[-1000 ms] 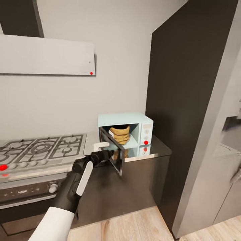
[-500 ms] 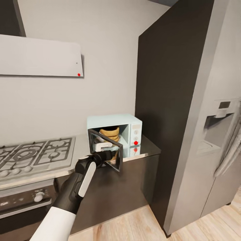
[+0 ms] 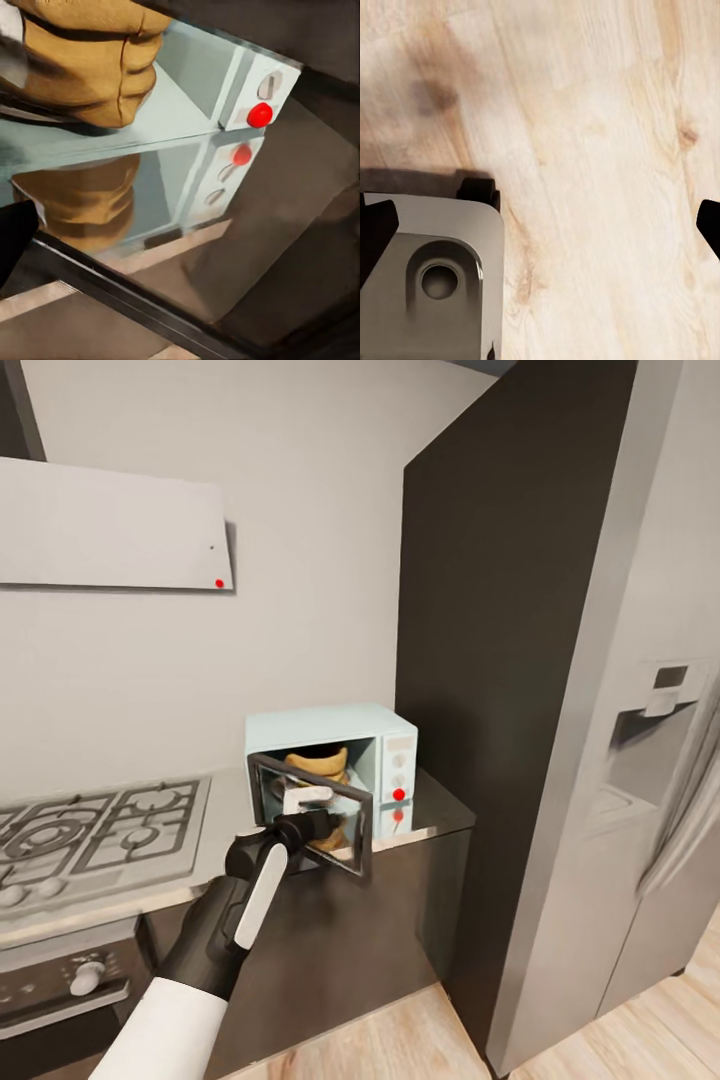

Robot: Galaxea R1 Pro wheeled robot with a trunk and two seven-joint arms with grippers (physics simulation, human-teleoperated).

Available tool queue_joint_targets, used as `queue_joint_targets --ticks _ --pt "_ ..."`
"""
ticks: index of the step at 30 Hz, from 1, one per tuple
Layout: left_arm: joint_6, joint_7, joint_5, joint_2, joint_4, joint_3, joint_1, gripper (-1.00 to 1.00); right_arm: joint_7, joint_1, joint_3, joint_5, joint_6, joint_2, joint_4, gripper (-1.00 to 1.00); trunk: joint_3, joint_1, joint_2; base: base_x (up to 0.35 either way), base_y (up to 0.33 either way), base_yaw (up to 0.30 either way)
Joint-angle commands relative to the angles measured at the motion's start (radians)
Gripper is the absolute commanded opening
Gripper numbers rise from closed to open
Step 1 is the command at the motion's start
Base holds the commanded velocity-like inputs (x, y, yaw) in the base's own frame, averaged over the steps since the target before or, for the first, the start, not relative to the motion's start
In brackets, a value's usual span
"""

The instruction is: In the kitchen, take the popcorn bag from the countertop, put it into the microwave, and heat it until the popcorn is cooked so the cooked popcorn ends up inside the bag.

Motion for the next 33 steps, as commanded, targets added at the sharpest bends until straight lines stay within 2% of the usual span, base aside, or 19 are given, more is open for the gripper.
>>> queue_joint_targets --ticks 1,2,5,7,12,15,17,33 --pt "0.004 0.019 0.010 -0.001 -0.001 -0.001 -0.001 1.00 0.002 -0.001 -0.008 0.009 0.002 -0.001 0.001 1.00 -0.001 0.000 -0.001 0.180 0.000 0.000" --pt "0.004 0.022 0.010 -0.002 -0.001 -0.010 -0.001 1.00 0.002 -0.001 -0.008 0.008 0.002 -0.001 0.001 1.00 -0.001 0.000 -0.001 0.164 0.000 0.000" --pt "0.004 0.025 0.011 -0.011 -0.001 -0.070 -0.001 1.00 0.002 -0.001 -0.008 0.007 -0.002 0.001 0.001 1.00 -0.001 0.000 -0.001 0.126 0.000 0.000" --pt "0.004 0.025 0.012 -0.013 0.001 -0.080 -0.001 1.00 0.002 -0.001 -0.008 0.006 -0.013 0.002 0.001 1.00 -0.001 0.000 -0.001 0.044 0.000 -0.066" --pt "0.004 0.032 0.015 -0.014 0.003 -0.084 -0.001 1.00 0.002 -0.001 -0.008 0.006 -0.016 0.003 0.001 1.00 0.001 0.000 -0.001 0.004 0.000 -0.212" --pt "0.002 0.088 0.021 -0.014 0.007 -0.085 -0.001 1.00 0.002 -0.001 -0.008 0.006 -0.016 0.003 0.001 1.00 0.003 0.000 -0.001 0.137 -0.018 -0.175" --pt "0.002 0.101 0.033 -0.014 0.007 -0.085 -0.001 1.00 0.002 -0.001 -0.008 0.006 -0.016 0.002 0.001 1.00 0.003 0.000 -0.001 0.230 -0.072 -0.046" --pt "-0.001 0.116 0.039 -0.014 0.009 -0.084 -0.001 1.00 0.002 -0.001 -0.007 0.006 -0.016 0.001 0.001 1.00 0.003 0.000 -0.001 0.250 -0.089 -0.002"
